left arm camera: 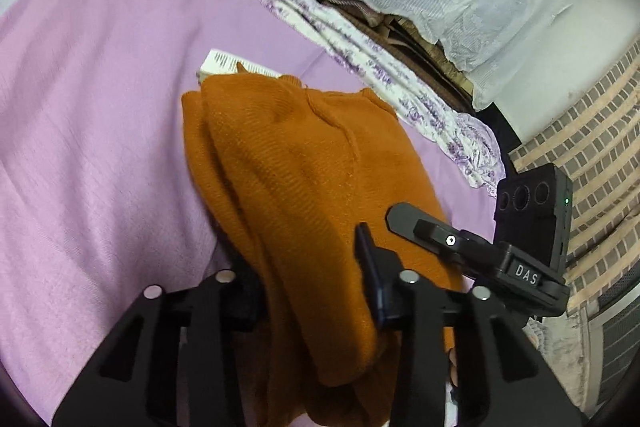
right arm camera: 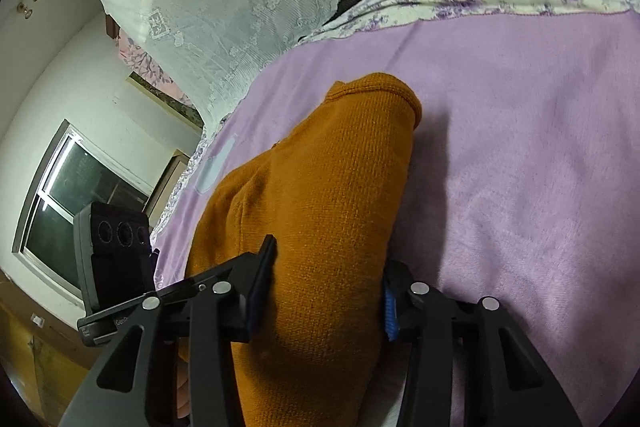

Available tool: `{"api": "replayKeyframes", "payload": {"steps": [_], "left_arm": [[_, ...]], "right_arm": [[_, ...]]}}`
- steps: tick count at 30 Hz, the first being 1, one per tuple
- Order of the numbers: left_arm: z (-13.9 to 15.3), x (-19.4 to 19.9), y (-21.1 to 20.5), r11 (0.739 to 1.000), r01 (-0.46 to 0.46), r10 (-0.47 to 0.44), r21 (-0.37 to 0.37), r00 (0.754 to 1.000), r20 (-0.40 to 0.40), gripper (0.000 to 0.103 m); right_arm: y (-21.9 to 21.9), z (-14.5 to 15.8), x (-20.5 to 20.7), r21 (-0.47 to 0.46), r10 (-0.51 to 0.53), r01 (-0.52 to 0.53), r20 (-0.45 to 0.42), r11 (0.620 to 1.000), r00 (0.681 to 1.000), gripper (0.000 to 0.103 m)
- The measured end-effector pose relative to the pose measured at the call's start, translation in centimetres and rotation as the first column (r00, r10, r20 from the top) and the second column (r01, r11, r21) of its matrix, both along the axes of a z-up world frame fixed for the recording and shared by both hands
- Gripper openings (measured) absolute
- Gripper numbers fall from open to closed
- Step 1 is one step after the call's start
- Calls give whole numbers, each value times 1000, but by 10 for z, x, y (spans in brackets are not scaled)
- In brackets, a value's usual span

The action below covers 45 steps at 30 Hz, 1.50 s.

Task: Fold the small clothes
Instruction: 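Grasp the folded orange cardigan bundle with both grippers from its sides, then lift the orange bundle with both grippers and carry it onto the blue stack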

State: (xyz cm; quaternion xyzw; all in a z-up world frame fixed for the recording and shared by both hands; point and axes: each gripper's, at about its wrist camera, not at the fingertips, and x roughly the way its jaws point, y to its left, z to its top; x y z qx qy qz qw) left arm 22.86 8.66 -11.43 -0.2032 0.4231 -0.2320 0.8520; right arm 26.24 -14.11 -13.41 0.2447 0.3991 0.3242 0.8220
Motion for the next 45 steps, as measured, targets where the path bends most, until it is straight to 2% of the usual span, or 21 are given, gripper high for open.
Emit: {"api": "replayKeyframes", "payload": {"steps": [7,14,20,26,31,36,42,45], "left_arm": [[22,-20,12,1000,-27,28,-7,999,46,35],[45,-49,32,996,-78,75,40,994,78,35],[72,-76,62,987,-137,127,79,984,126,35],[101,-111,106,970,-223,202,97,961,191,35],[124,-145,156,941,-320,288,110,929,233,35],[144,-179,215,906,-414,379,92,887,262,35],[168,-221,289,848,-525,486,69,824,292,35],[178,-240,319,811,-580,534,75,787,308,35]], "right_arm": [[9,19,-11,27,30,-31,29,999,999,45],[36,36,-25,35,86,-88,48,996,995,45],[73,58,-38,58,144,-149,84,987,986,45],[125,88,-52,71,222,-232,128,970,967,45],[188,114,-62,61,313,-325,154,944,937,45],[263,145,-81,40,413,-428,192,903,890,45],[348,175,-106,24,509,-528,231,849,829,45],[390,186,-118,27,554,-574,232,818,800,45]]}}
